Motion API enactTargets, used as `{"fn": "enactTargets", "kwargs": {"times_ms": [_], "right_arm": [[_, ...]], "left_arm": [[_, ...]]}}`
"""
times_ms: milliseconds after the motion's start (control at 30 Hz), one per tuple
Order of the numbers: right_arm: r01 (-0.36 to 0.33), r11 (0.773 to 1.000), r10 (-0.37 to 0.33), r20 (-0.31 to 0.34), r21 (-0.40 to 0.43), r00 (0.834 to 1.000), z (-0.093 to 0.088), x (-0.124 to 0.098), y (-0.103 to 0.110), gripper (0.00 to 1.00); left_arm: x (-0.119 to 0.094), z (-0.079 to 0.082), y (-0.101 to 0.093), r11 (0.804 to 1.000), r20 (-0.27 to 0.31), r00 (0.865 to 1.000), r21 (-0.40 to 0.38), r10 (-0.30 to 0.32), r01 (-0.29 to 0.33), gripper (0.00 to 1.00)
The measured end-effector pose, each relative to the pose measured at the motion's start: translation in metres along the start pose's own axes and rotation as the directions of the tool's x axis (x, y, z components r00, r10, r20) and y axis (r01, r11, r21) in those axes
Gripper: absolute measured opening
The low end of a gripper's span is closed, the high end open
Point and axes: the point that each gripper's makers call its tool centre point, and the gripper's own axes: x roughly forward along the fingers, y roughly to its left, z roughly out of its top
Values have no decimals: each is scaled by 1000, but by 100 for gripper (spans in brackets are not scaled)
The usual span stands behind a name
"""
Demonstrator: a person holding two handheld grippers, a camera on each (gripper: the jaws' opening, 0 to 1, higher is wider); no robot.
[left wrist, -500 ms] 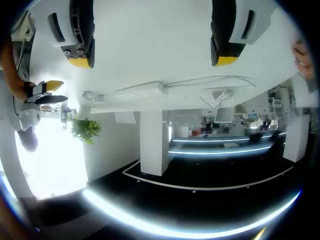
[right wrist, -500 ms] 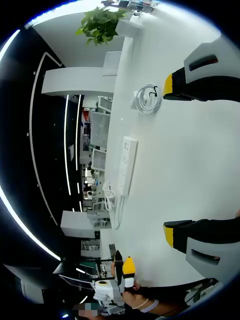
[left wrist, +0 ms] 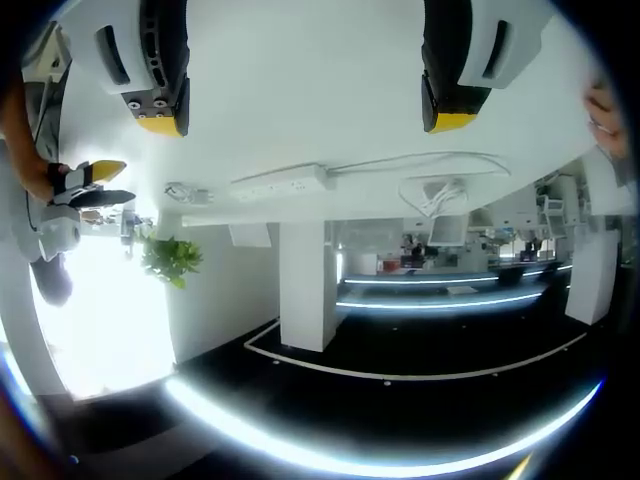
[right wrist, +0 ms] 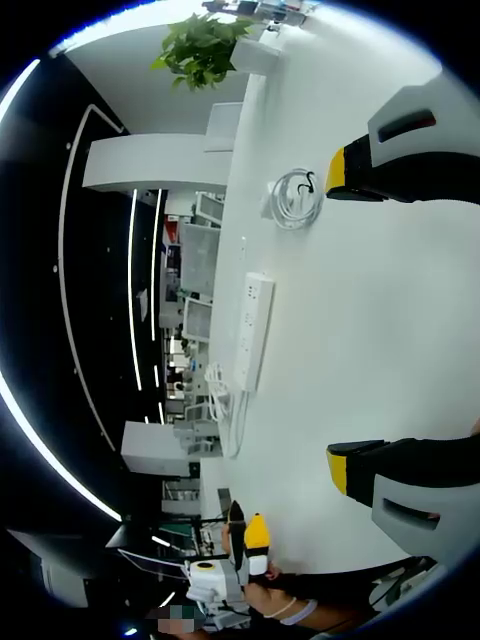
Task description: Straighten the power strip on the desk, plug the charger into it
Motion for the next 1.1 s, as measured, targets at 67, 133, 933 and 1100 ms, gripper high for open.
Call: {"fn": "enactTargets", "kwargs": {"times_ms": [67,133,933,1100], "right_arm": [[0,1000,0,0,0,1000,0,0,0,99],[-1,1000,1,-1,0,1000,0,0,0,99],[-30,996,37,76,-87,996,67,-6,-4,99],[-45,990,58,102,-131,993,96,-8,-1,99]], "left_arm": [[0,0,1,1000,0,1000,0,0,0,99],[0,-1,1,1000,-1,1000,-1,0,0,99],[-1,-2,3,1000,-6,1000,-7,-2,2,99],[0,-3,1,1000,-10,1000,-7,-7,7,99]]}}
